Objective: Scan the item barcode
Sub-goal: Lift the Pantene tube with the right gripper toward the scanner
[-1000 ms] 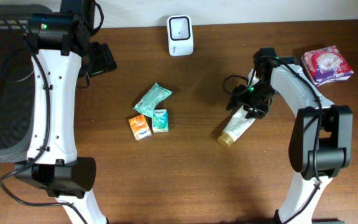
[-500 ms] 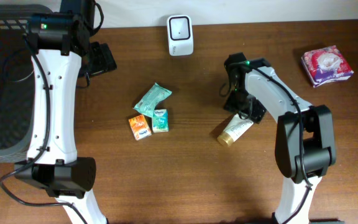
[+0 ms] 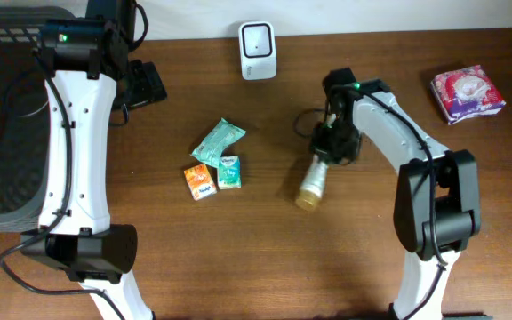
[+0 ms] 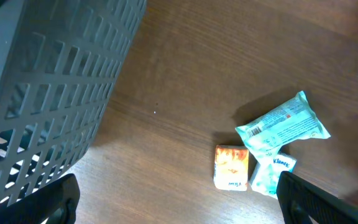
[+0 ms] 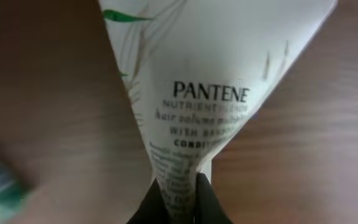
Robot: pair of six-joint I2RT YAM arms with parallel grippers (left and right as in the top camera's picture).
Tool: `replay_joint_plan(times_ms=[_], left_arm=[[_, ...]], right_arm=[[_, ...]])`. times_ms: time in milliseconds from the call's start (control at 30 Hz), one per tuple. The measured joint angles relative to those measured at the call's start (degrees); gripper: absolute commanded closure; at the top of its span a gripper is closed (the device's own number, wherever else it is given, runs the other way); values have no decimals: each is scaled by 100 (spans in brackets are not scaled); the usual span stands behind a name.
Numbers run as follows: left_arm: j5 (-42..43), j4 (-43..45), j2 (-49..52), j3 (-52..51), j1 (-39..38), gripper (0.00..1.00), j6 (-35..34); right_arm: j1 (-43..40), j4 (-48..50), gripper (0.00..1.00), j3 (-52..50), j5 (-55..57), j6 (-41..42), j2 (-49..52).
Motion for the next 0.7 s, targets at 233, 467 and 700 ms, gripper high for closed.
replay_joint_plan(times_ms=[233,467,700], left_arm=[[-2,-2,0,0,0,1,0],[0,-4,0,0,0,1,0],[-2,0,0,0,0,1,0]], right_arm=[[4,402,96,-87,-1803,-1342,35],[-393,-710,36,-328,-914,-1416,48],[396,-1764,1,1091,721,15,76]])
